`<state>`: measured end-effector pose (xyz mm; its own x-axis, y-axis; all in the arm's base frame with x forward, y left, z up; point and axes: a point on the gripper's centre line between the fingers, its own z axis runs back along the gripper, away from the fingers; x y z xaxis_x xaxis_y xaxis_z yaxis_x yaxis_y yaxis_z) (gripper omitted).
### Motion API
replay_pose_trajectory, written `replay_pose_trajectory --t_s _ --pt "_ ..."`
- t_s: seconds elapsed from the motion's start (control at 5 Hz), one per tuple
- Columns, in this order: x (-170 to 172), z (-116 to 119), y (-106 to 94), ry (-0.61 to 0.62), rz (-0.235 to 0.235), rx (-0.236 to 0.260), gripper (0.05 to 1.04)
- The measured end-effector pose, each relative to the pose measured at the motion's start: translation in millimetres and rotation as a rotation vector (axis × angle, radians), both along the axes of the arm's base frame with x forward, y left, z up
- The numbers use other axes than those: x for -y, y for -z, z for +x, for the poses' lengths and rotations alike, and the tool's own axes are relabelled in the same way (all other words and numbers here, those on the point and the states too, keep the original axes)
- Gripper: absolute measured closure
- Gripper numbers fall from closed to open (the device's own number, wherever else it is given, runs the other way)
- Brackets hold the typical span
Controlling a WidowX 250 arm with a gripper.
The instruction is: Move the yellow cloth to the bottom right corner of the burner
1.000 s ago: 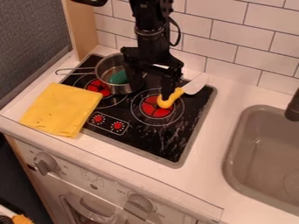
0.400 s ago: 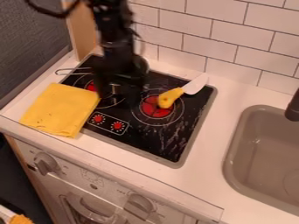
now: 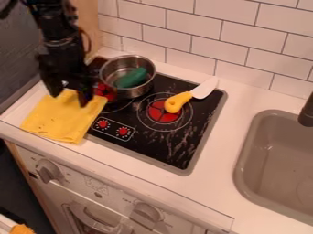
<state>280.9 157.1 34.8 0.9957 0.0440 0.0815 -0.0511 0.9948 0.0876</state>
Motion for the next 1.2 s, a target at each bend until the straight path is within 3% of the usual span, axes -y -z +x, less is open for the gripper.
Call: replay_pose_trajectory --t_s 0.2,0.6,1.0,1.2 --pt "-14 1 11.0 0.000 0.018 -0.017 0.082" --pt "-11 5 22.7 -0.022 0.017 0.003 0.082" --pt "27 3 28.1 -0.055 -0.066 0.015 0.082" --pt "80 -4 26.3 0.004 -0.118 0.000 0.083"
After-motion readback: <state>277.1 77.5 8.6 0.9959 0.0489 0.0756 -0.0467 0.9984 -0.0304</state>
